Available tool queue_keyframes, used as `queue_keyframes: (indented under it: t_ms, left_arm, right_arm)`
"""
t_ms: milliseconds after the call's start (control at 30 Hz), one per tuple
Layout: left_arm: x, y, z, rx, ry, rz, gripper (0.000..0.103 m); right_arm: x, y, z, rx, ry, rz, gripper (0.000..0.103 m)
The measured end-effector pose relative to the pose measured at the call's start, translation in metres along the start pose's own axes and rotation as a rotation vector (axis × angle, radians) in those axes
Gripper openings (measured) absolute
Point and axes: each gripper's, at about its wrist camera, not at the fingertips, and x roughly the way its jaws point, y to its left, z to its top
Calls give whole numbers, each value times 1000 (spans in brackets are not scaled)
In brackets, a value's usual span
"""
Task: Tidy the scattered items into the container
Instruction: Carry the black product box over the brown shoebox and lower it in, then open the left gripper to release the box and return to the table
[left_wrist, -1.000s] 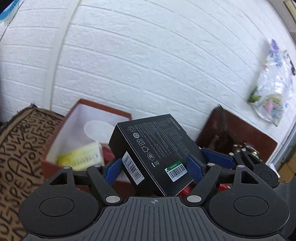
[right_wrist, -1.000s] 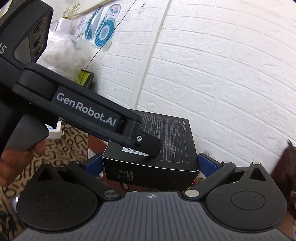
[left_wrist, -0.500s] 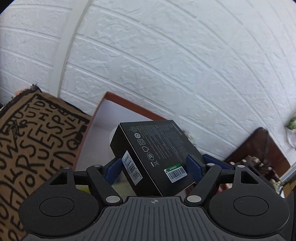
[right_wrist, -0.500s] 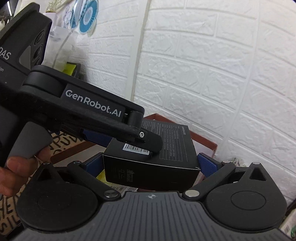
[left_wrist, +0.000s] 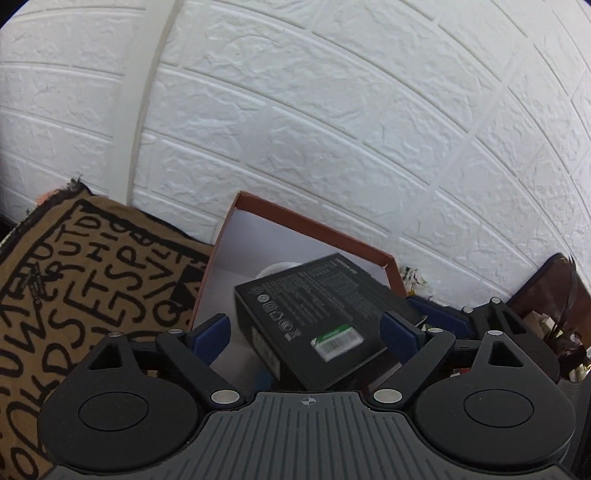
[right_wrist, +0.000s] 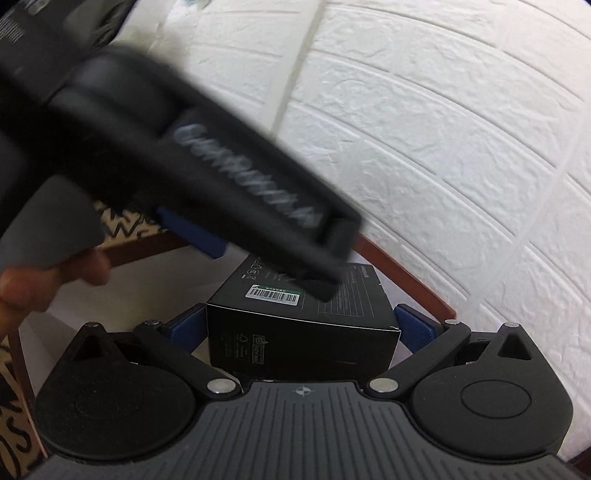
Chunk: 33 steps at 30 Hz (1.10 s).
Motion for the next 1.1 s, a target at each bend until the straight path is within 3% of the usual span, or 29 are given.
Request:
queue_keyframes:
  t_ms: [100, 233, 667, 900, 1100]
  left_arm:
    - [-15, -1, 5, 3, -40, 34, 99]
    - [-31, -4, 8, 9, -52, 29, 99]
    - [-48, -41, -29, 122, -12, 42, 103]
    - [-80, -69, -49, 142, -35, 6, 103]
    - [-115, -105, -87, 192, -71, -19, 103]
  right_arm:
    - [-22, -14, 3, 98, -121, 34, 103]
    - [-43, -6, 13, -7, -193, -15, 103]
    - [-73, -20, -3, 40, -93, -20, 103]
    - [-109, -20, -5, 69, -118, 2, 103]
    - [-152, -14, -18, 87, -125, 33, 103]
